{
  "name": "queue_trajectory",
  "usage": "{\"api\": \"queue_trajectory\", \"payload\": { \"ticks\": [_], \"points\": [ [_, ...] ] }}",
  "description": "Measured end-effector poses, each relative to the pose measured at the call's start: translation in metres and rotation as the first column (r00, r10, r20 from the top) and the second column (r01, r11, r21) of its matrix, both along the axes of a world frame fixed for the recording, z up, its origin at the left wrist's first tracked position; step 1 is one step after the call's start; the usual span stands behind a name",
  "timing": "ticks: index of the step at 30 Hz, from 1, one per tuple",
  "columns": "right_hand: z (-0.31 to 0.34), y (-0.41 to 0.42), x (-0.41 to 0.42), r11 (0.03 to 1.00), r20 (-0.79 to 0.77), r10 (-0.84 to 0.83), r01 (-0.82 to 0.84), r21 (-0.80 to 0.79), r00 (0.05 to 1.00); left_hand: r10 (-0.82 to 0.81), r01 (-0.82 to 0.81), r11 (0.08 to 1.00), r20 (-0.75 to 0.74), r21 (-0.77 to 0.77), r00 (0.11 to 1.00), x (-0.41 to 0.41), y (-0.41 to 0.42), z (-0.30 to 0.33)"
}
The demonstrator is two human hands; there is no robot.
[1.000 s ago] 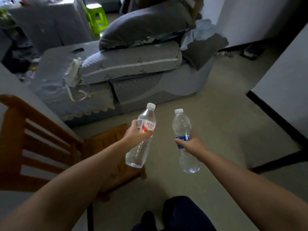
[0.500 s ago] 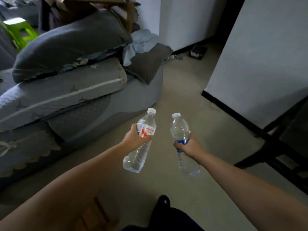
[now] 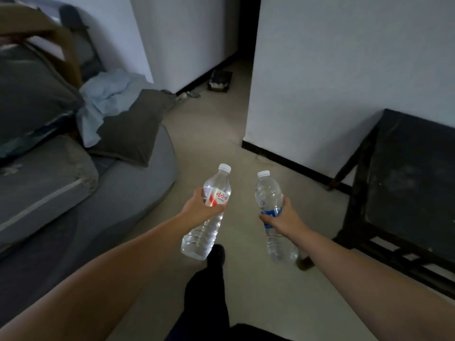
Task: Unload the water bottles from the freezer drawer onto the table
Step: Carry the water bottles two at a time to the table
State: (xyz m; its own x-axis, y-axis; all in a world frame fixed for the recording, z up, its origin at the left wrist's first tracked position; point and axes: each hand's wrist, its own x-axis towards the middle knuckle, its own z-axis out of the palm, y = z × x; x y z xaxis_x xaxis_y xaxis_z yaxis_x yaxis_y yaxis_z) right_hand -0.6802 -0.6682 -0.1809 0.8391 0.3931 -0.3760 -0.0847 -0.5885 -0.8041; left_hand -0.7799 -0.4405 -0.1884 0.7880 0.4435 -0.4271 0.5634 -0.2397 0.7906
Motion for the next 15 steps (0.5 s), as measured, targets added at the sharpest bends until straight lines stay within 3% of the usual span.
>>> {"api": "queue_trajectory", "payload": {
  "ticks": [8,15],
  "points": [
    [0.01,0.043,0.147,0.983,0.032,-0.186,0.185,0.011,0.982,-0.256,0.257,0.966,0.048,-0.016,0.965,0.193,0.048,0.016],
    [0.023,0.036,0.24,0.916,0.017,-0.393,0.389,0.097,0.92,-0.404,0.406,0.914,0.077,-0.002,0.911,0.332,0.043,0.039]
  ]
}}
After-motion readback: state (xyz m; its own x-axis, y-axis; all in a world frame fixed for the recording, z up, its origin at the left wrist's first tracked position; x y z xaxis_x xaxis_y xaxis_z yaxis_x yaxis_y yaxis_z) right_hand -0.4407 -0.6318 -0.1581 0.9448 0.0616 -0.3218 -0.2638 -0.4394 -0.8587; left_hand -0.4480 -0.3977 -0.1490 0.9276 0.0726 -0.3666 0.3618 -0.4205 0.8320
